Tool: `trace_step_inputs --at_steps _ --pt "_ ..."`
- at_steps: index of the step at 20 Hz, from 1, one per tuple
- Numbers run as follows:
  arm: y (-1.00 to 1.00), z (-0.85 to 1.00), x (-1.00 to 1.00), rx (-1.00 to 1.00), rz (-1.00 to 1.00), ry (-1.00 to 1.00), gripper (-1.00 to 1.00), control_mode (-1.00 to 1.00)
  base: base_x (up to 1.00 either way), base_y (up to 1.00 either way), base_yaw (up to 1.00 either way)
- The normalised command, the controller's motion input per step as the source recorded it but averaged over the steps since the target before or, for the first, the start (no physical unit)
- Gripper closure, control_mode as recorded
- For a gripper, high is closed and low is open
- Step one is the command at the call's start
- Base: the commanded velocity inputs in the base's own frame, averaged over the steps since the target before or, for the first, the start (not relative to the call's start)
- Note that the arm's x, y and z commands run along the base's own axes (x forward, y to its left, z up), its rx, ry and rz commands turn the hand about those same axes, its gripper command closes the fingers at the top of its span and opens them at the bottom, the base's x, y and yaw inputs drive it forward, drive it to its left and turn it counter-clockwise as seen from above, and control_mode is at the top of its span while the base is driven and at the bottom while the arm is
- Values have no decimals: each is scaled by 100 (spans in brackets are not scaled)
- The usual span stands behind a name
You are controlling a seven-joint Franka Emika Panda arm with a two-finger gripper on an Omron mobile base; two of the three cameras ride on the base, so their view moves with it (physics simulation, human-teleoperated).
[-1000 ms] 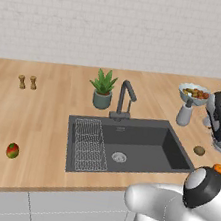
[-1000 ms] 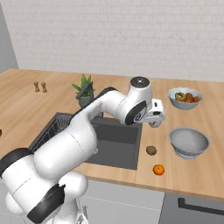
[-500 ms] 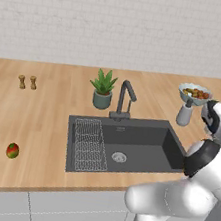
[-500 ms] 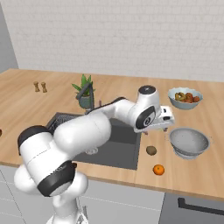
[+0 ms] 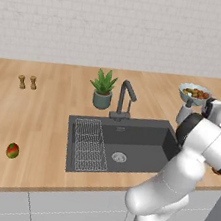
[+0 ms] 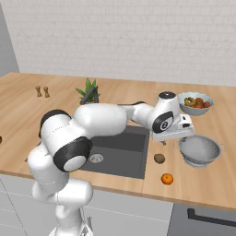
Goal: Put the colander in the sink, put the tangerine, mango, kiwi in the colander, and turn on the sink faucet and pour water over the colander.
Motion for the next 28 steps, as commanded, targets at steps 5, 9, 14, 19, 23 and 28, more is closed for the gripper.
trace_step_inputs --at_steps 5,9,14,19,23,28 --pt "-35 -34 3 0 0 0 -100 -100 0 0 0" --pt "-27 -33 0 0 0 0 -100 -100 0 0 0" --pt "-13 -30 6 0 1 0 -100 -100 0 0 0" --pt "-12 -28 23 0 1 0 -100 -100 0 0 0" --pt "-11 -24 32 0 2 0 -100 -100 0 0 0" --pt "-16 -17 35 1 2 0 -100 -100 0 0 0"
